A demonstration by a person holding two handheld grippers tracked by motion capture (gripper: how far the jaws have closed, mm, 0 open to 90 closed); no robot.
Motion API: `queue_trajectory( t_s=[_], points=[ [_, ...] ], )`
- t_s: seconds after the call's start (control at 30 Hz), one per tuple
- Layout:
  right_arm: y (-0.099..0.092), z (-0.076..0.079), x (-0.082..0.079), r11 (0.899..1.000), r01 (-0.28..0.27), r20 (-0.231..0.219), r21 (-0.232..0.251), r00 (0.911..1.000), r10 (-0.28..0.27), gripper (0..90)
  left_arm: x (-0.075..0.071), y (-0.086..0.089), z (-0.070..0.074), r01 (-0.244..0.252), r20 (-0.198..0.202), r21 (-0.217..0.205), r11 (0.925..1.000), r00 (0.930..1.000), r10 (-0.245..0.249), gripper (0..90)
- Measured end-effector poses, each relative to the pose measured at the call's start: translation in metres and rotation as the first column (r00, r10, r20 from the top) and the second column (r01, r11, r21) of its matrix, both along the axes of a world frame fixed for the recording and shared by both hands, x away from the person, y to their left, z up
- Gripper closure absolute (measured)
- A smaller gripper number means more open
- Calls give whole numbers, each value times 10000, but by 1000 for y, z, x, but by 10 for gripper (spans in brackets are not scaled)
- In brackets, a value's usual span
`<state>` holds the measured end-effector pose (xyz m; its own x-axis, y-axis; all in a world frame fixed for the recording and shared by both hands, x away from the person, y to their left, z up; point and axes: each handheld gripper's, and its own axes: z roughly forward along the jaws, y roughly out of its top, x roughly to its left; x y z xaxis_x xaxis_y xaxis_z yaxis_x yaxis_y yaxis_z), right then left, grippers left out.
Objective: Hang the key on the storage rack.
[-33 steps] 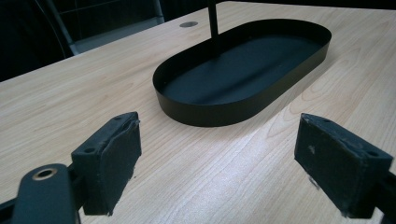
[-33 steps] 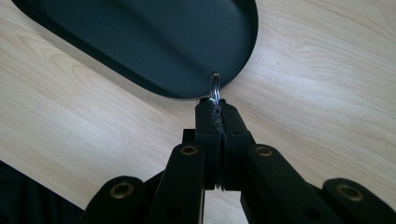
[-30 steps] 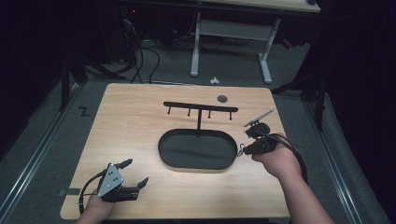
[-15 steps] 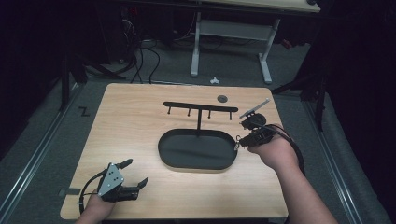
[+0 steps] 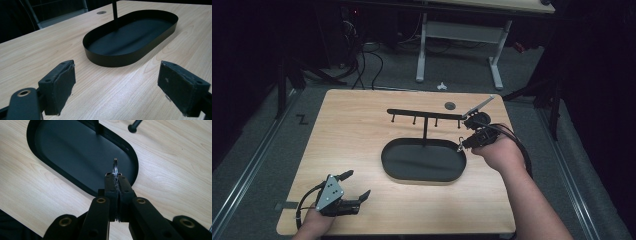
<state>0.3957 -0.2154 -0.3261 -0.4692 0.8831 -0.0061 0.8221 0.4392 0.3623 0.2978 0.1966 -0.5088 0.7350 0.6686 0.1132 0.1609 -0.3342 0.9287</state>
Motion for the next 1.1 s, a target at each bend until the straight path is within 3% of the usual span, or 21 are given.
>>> queue_trajectory(
  t_s=[0.43,1.1],
  points=[
    [6,14,15,10000,13,249,21,9997,-13,883,0,0,0,12,26,18,10000,10000,-12,151],
    [2,11,31,9991,350,220,236,9991,-356,883,0,1,0,-28,12,1,10000,10000,28,151]
  ],
)
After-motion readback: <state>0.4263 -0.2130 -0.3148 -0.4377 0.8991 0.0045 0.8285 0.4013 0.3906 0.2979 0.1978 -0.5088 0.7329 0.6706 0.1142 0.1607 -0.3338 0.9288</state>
